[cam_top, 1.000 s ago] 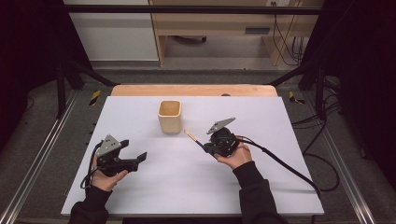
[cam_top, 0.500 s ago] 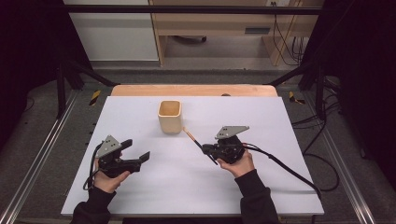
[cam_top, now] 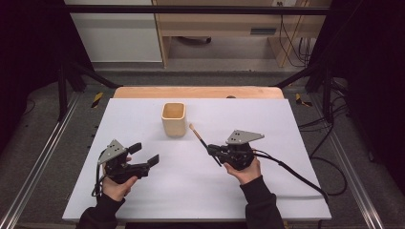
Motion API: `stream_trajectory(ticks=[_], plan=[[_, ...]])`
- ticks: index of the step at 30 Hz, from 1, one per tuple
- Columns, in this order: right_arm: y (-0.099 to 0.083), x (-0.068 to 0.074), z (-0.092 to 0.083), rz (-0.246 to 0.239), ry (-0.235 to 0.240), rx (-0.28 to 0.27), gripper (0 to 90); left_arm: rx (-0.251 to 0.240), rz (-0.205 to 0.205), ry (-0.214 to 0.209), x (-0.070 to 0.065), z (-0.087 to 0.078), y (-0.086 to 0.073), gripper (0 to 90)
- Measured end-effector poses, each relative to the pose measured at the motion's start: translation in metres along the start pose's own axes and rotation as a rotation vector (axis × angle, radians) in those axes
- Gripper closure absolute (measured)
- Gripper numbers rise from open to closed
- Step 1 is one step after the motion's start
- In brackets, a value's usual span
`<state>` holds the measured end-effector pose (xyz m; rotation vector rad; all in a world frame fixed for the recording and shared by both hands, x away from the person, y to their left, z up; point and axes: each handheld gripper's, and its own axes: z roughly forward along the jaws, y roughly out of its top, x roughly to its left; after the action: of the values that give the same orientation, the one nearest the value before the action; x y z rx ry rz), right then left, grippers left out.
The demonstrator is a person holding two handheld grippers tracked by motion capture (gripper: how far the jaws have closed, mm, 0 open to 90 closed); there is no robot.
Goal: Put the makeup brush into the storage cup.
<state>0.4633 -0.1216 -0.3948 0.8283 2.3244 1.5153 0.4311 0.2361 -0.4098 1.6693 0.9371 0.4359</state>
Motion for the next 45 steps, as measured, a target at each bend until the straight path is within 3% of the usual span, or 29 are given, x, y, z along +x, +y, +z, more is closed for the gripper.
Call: stream_trajectory(ticks=[9, 21, 34, 45], plan=[[-0.003, 0.007, 0.003, 0.013, -0.006, -0.05, 84.3, -0.036, -0.029, -0.02, -0.011, 0.006, 0.006, 12.8], [-0.001, 0.011, -0.002, 0.012, 0.0, -0.088, 84.2, -0.058, -0.016, -0.059, -0.032, 0.017, 0.018, 12.9], [-0.001, 0.013, -0.004, 0.01, -0.014, -0.106, 84.2, -0.105, -0.085, -0.093, -0.046, 0.037, 0.029, 13.7], [-0.001, 0.014, -0.003, 0.01, -0.011, -0.111, 84.2, -0.129, -0.109, -0.111, -0.056, 0.051, 0.033, 15.0]])
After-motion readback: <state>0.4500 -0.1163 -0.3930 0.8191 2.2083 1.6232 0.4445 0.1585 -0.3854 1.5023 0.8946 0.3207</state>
